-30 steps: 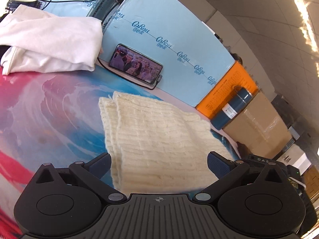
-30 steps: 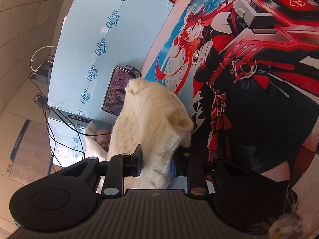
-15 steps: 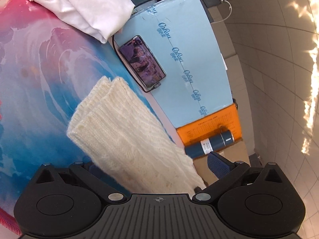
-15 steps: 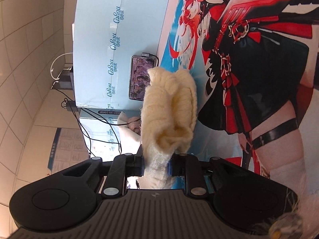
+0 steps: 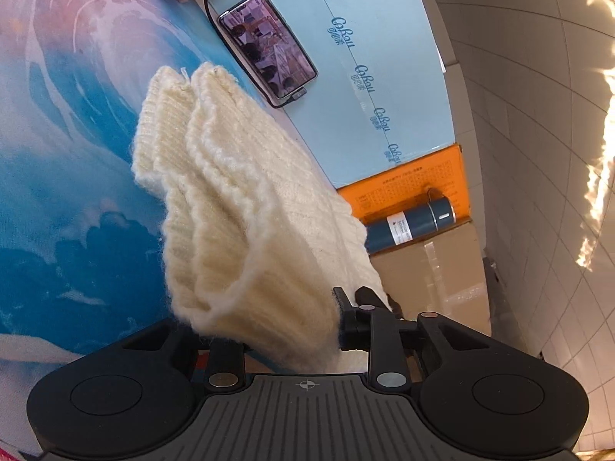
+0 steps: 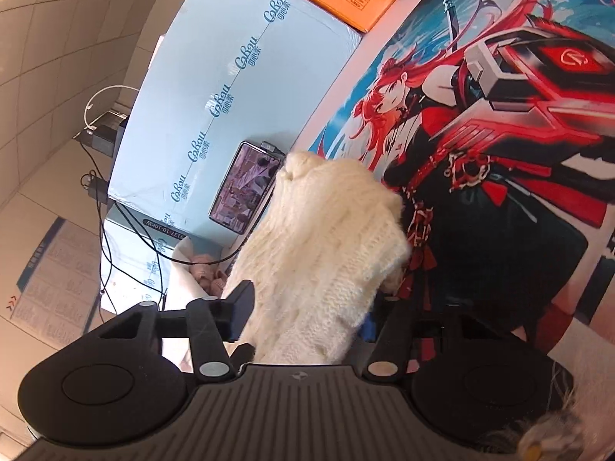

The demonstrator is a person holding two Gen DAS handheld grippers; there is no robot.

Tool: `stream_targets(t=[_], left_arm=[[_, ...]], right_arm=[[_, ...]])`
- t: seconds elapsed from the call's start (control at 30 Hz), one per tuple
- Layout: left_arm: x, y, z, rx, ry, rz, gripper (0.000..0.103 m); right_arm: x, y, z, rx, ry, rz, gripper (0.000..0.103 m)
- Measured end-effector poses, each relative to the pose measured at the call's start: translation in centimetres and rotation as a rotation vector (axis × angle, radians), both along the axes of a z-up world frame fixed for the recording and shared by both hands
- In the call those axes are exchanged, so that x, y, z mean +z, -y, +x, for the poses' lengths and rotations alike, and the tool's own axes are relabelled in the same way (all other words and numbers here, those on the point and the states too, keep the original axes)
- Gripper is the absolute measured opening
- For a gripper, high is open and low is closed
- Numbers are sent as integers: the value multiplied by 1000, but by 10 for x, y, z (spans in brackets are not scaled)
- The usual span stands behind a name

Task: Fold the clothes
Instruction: 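Grasp the folded sweater with both grippers and lift it, then carry the folded sweater with both grippers onto the pink table beside the bag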

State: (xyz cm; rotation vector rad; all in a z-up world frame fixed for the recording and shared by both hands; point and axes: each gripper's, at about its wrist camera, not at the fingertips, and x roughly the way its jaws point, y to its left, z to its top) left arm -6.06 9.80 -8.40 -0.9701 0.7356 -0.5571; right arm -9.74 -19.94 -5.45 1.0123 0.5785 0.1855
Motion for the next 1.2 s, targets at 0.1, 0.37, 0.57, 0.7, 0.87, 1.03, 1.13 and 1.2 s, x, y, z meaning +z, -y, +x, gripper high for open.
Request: stream_targets(t=[0.1, 0.37, 0.57, 0.7, 0.87, 1.03, 1.13, 1.2], left_arm=[[14, 14, -2, -3, 75, 71, 26], [58, 90, 2, -99, 316, 177, 26], [83, 175, 19, -248, 460, 192, 26], [102, 234, 29, -346, 607, 201, 26], [122, 305, 35, -382, 810, 156, 26], [115, 379, 26, -345, 1012, 166, 26], [93, 415, 25, -411, 917, 178, 26], [78, 430, 26, -472, 823, 175, 26]], right_arm=[[1, 11, -2, 2, 52, -9, 23], [21, 69, -30, -87, 232, -38, 22], [36, 139, -52, -219, 321, -74, 22], [49, 183, -66, -332, 376, -125, 22], [65, 240, -73, -465, 488, -159, 22], [60, 295, -68, -586, 547, -176, 22], [43, 323, -69, -671, 480, -177, 22], [27, 339, -74, -726, 418, -182, 22]])
